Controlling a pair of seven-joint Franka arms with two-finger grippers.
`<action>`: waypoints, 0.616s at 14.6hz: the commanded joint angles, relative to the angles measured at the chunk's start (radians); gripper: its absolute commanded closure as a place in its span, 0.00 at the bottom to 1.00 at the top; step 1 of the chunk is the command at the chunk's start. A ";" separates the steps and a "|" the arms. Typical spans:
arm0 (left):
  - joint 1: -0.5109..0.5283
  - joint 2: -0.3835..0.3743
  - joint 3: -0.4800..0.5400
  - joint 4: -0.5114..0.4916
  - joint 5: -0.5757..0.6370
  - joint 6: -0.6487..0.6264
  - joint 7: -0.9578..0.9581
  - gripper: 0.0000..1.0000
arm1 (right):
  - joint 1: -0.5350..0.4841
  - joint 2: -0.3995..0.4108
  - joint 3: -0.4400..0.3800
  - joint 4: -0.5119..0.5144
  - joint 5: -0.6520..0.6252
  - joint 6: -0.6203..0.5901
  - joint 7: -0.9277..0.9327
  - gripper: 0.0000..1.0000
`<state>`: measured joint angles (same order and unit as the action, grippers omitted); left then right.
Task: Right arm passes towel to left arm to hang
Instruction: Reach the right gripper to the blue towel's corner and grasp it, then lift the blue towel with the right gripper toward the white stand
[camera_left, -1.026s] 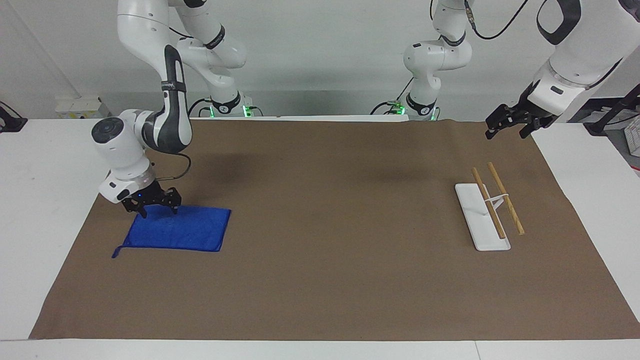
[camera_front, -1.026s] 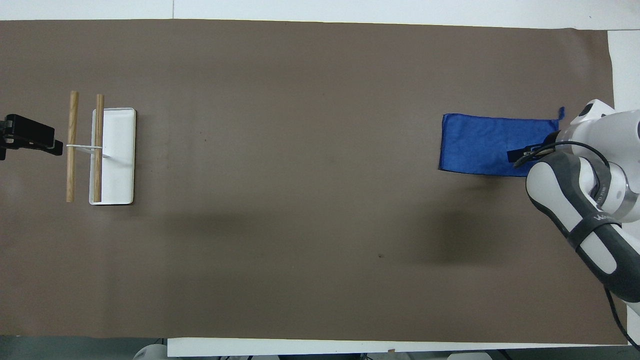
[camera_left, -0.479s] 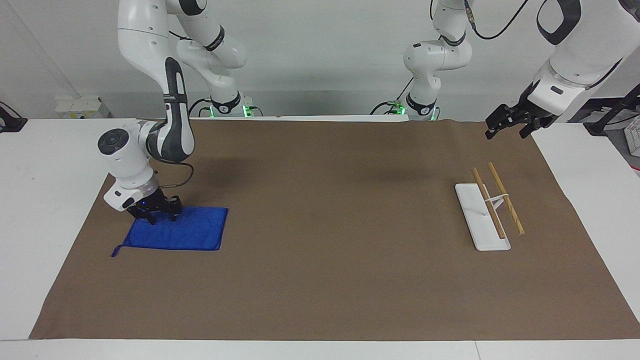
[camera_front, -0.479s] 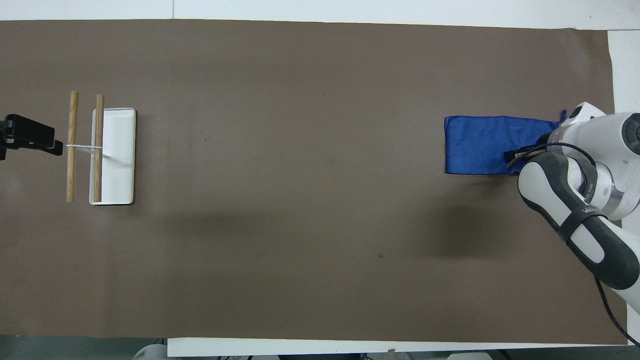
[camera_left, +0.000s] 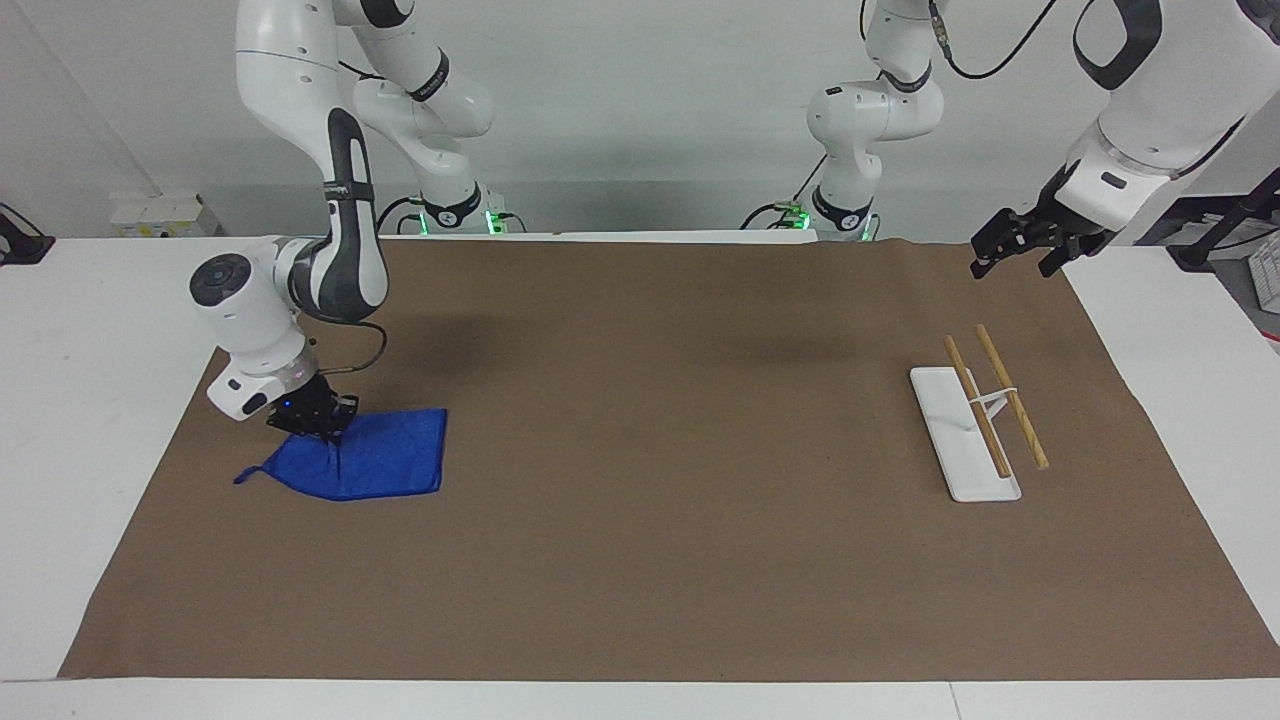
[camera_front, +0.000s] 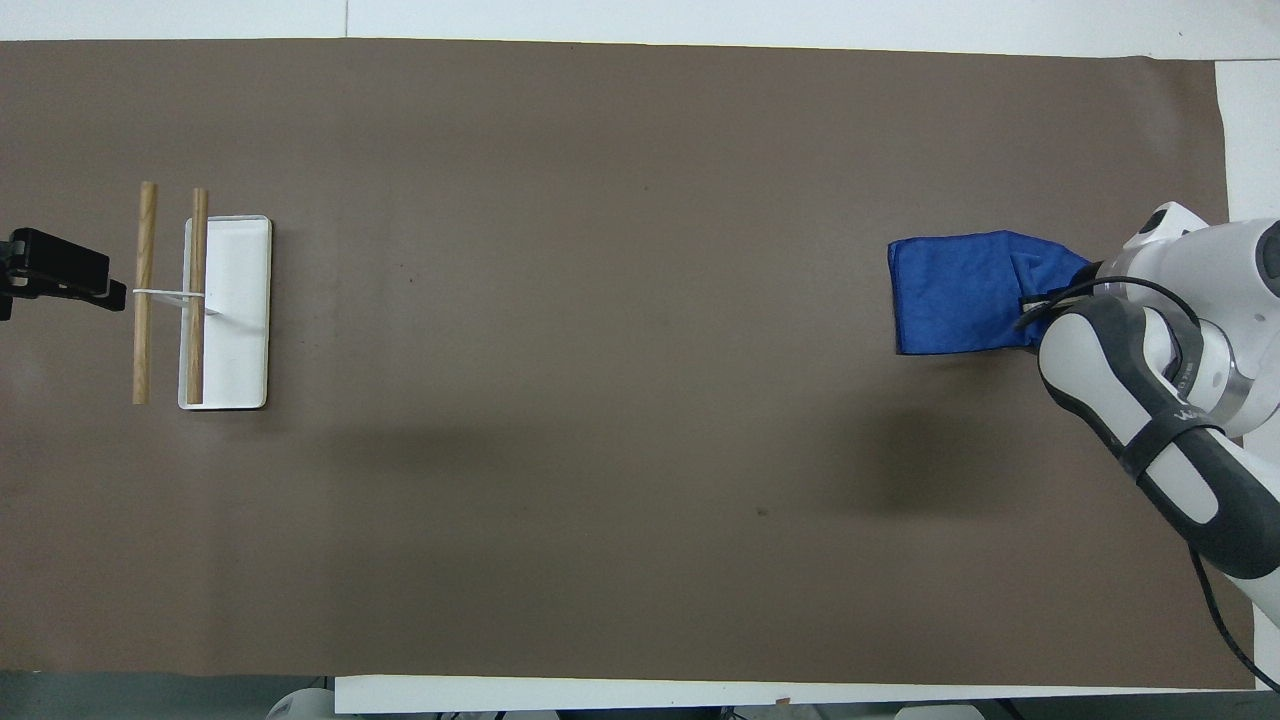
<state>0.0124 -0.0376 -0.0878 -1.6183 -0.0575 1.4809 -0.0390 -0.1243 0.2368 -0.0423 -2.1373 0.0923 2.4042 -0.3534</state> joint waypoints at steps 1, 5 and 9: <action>0.003 -0.008 0.000 -0.014 -0.007 0.010 -0.005 0.00 | -0.014 -0.051 0.045 0.068 0.029 -0.173 0.083 1.00; 0.003 -0.008 0.000 -0.014 -0.007 0.010 -0.005 0.00 | 0.000 -0.112 0.207 0.167 0.029 -0.425 0.547 1.00; 0.003 -0.008 -0.001 -0.014 -0.007 0.010 -0.005 0.00 | 0.003 -0.108 0.445 0.289 0.104 -0.499 1.118 1.00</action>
<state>0.0124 -0.0376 -0.0878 -1.6183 -0.0575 1.4809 -0.0390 -0.1099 0.1122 0.3111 -1.9059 0.1428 1.9223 0.5076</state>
